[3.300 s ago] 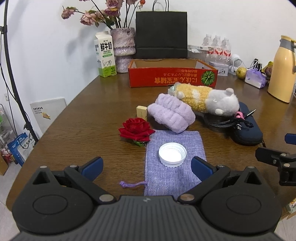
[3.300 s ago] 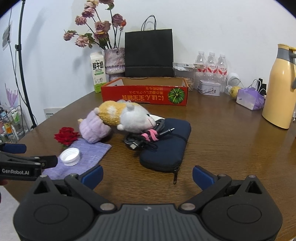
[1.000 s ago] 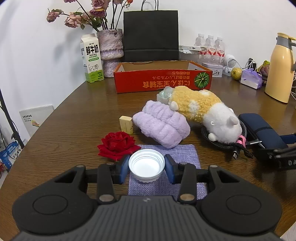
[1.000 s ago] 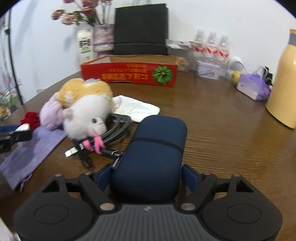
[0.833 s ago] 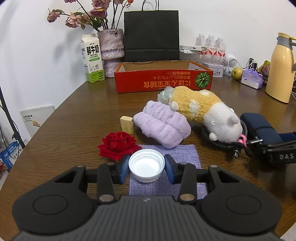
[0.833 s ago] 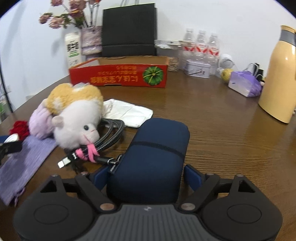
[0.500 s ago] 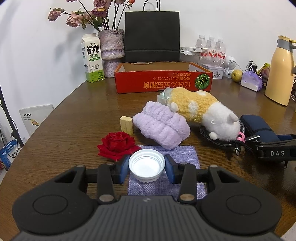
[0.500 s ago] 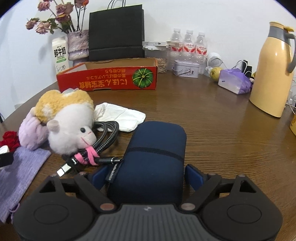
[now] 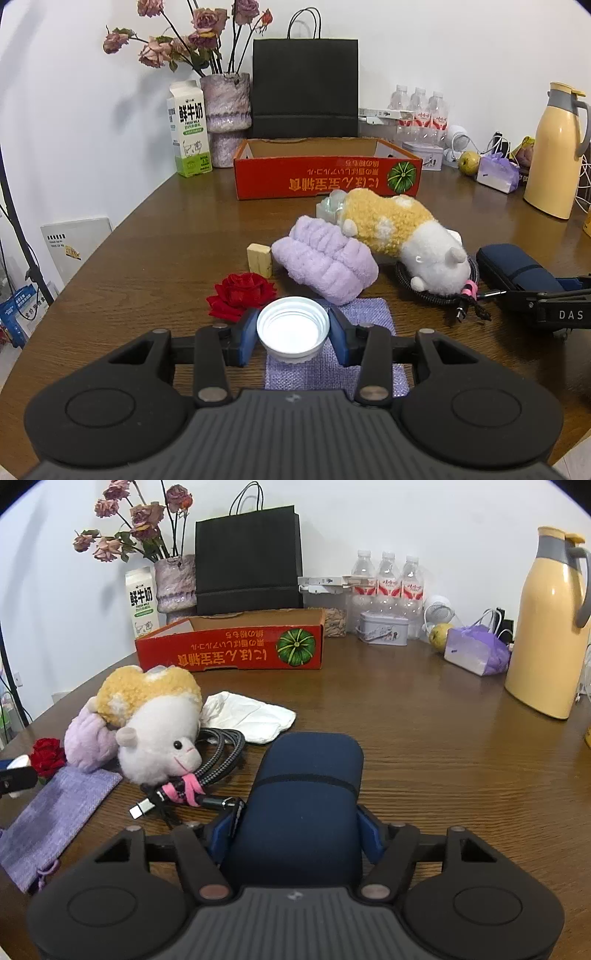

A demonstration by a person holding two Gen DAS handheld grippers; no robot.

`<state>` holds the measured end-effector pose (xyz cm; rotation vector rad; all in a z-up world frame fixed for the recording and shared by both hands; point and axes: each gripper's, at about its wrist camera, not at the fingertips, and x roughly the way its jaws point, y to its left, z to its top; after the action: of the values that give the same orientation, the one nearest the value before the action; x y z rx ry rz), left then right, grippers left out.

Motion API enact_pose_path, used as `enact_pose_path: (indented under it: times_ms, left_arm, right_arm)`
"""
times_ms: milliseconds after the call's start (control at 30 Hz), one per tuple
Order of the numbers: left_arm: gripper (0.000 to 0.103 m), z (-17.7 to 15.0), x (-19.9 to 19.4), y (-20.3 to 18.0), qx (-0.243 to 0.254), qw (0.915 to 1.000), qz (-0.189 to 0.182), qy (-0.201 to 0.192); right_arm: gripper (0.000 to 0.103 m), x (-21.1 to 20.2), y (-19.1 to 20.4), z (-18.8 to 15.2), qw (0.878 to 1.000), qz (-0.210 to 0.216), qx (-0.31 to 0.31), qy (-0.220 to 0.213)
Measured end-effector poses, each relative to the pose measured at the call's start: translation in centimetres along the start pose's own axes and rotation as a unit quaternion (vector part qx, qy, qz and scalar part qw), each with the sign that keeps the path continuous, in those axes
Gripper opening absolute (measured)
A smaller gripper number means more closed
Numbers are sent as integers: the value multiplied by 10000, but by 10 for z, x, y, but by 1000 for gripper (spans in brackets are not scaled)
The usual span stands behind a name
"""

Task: Organize objects
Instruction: 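Lift the white cap with the left gripper and carry it toward the red box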

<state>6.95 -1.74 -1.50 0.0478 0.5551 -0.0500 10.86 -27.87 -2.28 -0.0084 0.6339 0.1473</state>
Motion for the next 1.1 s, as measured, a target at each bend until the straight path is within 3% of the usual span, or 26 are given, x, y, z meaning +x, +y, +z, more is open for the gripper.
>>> enact_pose_path:
  times_ms: [533, 1100]
  left_arm:
    - [41, 7, -13, 3, 0, 9998, 23, -189]
    - [41, 40, 4, -1, 61, 9991, -87, -418]
  right_arm:
    - [64, -26, -2, 4, 9993, -21, -69, -376]
    - [64, -24, 8, 39, 9960, 187, -160, -855]
